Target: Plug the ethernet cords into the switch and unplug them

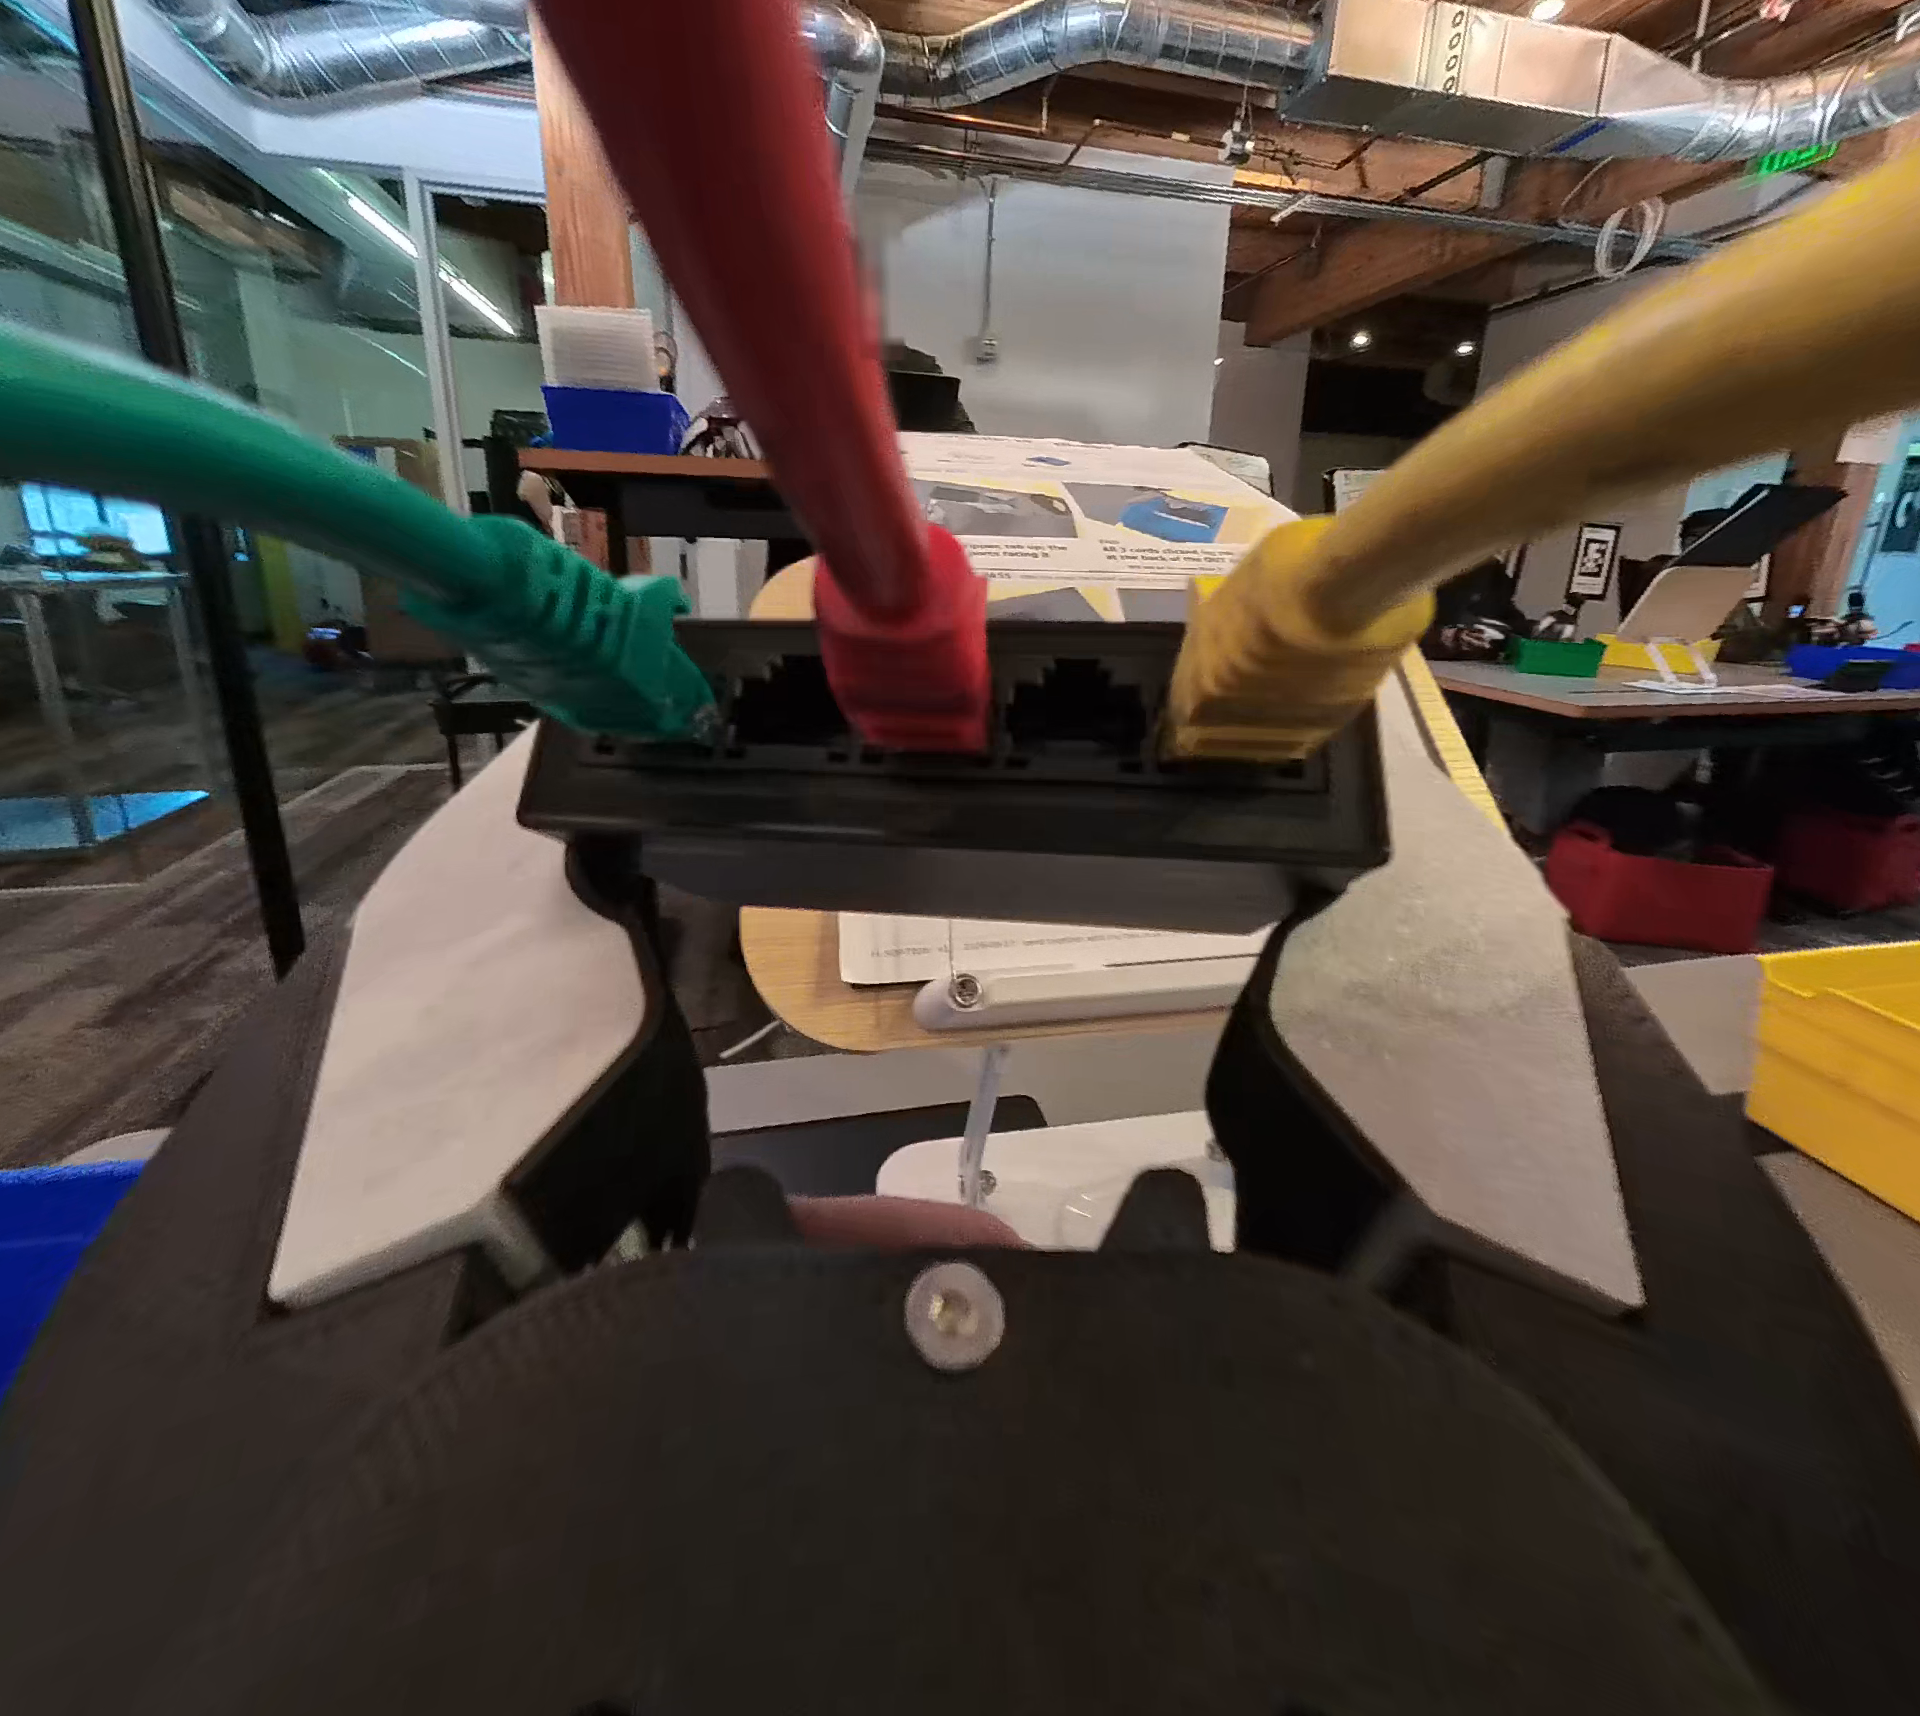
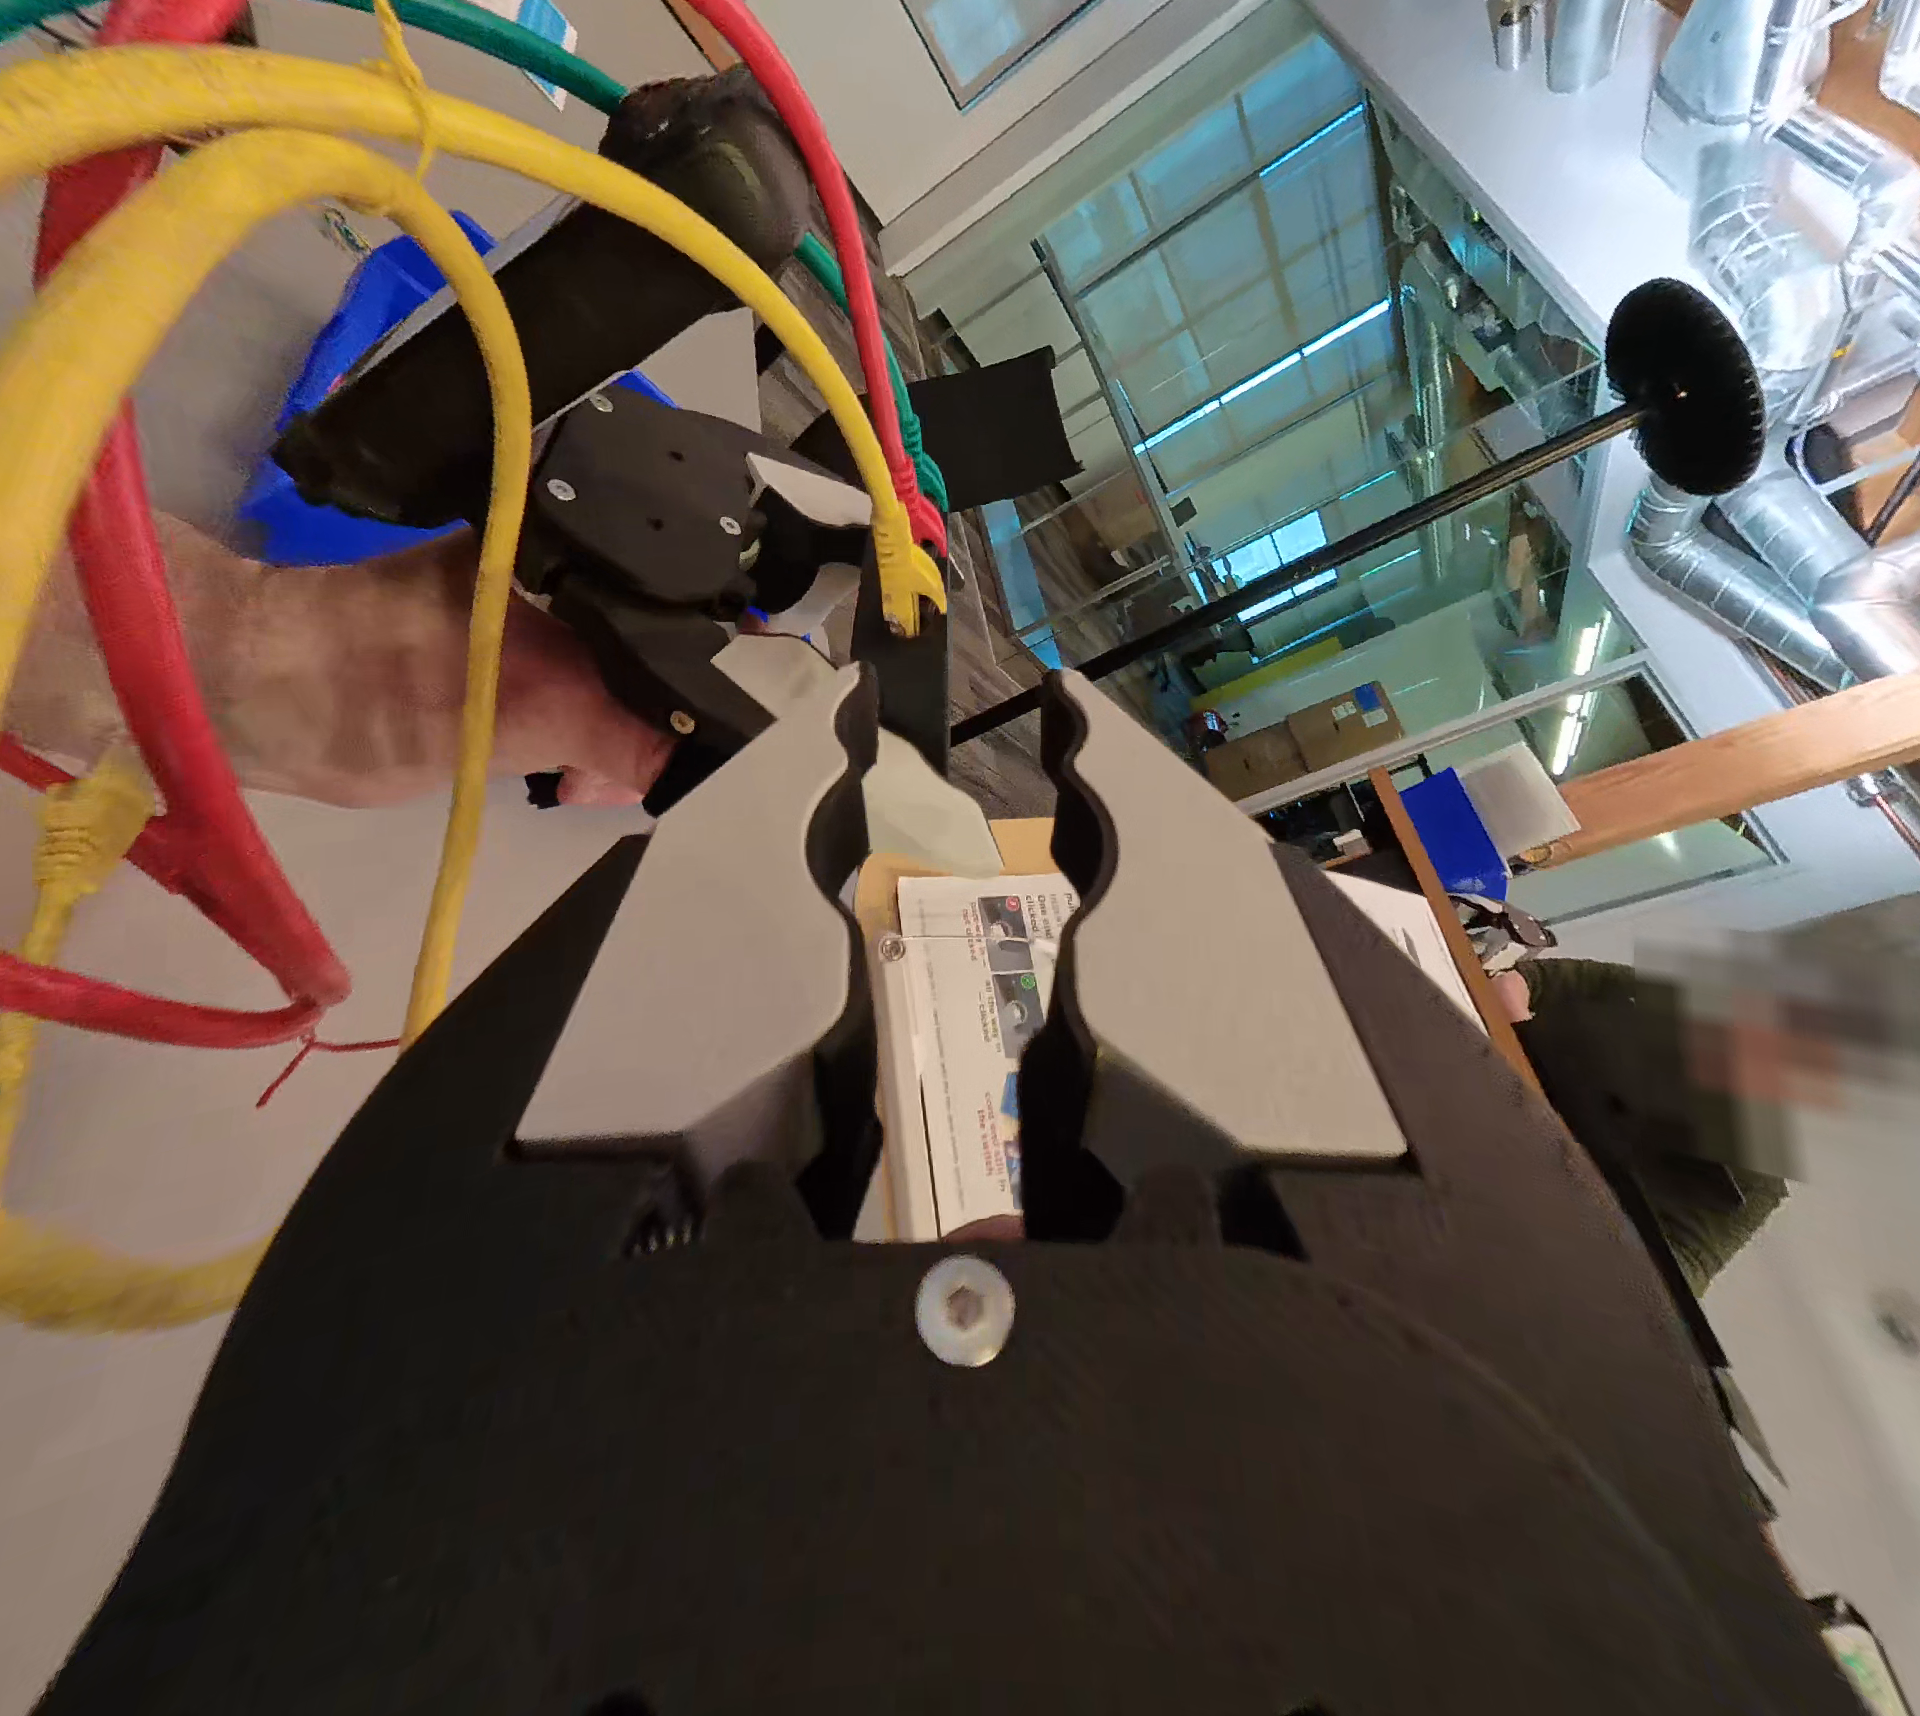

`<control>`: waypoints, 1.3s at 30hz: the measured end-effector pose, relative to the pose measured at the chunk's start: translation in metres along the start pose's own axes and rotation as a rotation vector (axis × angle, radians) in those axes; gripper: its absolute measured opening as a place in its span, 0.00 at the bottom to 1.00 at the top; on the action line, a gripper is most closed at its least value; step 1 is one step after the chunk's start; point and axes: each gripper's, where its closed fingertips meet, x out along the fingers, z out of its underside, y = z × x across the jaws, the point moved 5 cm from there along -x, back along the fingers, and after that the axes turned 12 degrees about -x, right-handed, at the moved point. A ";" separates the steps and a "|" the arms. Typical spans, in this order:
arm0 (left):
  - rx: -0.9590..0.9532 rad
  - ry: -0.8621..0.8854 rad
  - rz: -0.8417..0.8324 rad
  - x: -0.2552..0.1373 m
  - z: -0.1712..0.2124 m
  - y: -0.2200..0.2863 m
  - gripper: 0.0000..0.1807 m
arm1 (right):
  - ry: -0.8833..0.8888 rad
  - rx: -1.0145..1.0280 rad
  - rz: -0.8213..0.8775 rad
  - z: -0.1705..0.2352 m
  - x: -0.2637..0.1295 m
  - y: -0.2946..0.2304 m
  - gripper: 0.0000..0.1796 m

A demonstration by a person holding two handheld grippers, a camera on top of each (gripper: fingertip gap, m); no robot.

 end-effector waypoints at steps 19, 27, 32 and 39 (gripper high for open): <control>-0.038 0.008 0.042 -0.003 -0.001 0.014 0.69 | -0.025 -0.061 -0.078 -0.003 0.037 -0.008 0.08; -0.036 0.025 0.029 -0.005 -0.005 0.012 0.69 | -0.030 -0.102 -0.069 -0.006 0.042 -0.008 0.07; -0.010 0.037 0.003 -0.006 -0.009 0.009 0.69 | -0.025 -0.120 -0.069 -0.008 0.044 -0.006 0.07; 0.026 0.042 -0.029 -0.006 -0.012 0.003 0.69 | -0.005 -0.092 -0.073 -0.009 0.048 -0.004 0.07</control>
